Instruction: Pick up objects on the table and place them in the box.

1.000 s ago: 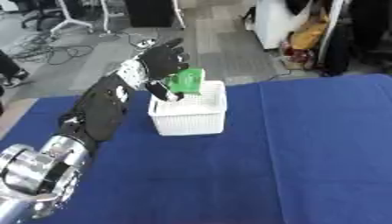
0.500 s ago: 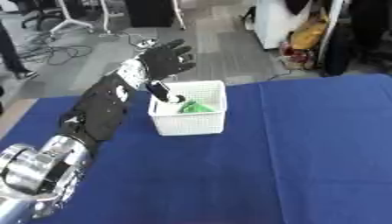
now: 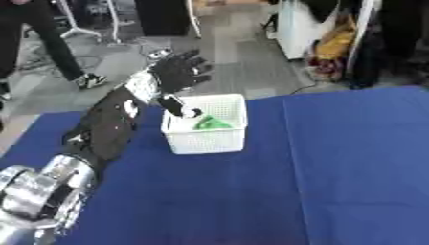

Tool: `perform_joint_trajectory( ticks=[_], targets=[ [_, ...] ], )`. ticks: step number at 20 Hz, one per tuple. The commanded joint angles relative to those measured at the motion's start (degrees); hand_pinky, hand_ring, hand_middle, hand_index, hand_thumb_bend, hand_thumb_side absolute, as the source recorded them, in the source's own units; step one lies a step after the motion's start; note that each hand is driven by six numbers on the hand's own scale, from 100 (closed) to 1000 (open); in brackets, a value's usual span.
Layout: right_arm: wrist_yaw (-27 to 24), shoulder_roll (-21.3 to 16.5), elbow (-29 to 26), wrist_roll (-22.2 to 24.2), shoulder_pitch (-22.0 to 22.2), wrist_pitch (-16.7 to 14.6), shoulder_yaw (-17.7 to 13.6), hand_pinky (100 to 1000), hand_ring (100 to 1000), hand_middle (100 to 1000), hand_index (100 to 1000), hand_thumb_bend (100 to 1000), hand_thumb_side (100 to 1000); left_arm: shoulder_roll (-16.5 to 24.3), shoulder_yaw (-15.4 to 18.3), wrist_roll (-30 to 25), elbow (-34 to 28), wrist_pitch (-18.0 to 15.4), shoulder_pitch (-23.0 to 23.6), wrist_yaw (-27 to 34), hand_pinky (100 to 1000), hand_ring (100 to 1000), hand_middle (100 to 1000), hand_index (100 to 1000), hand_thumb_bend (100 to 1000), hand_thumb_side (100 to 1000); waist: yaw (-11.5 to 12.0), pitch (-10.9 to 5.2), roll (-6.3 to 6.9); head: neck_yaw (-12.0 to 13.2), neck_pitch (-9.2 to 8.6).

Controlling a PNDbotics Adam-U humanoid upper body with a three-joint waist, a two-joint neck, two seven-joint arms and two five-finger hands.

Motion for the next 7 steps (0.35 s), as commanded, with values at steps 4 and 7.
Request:
perform_joint_trajectory(
  ticks=[4,7],
  targets=[
    [1.21,-3.02,0.28,-0.31,-0.34,-0.71,-0.63,142,230,241,410,100,949,5.41,-3.44,3.93,-17.47,-8.15,8.93,25.21,778,861,906,903,100,1000,2.47,-1.6,-0.5,-7.41,-9.66],
    [1.65,-4.53,1.07,-0.52,0.01,-1.24,-0.89,138,230,241,410,100,953,7.84,-6.26,0.48,-30.28,-9.88,18.56,44.07,616,824,874,887,105,993,4.25,-1.82,-0.84,-8.64,-11.89]
  ],
)
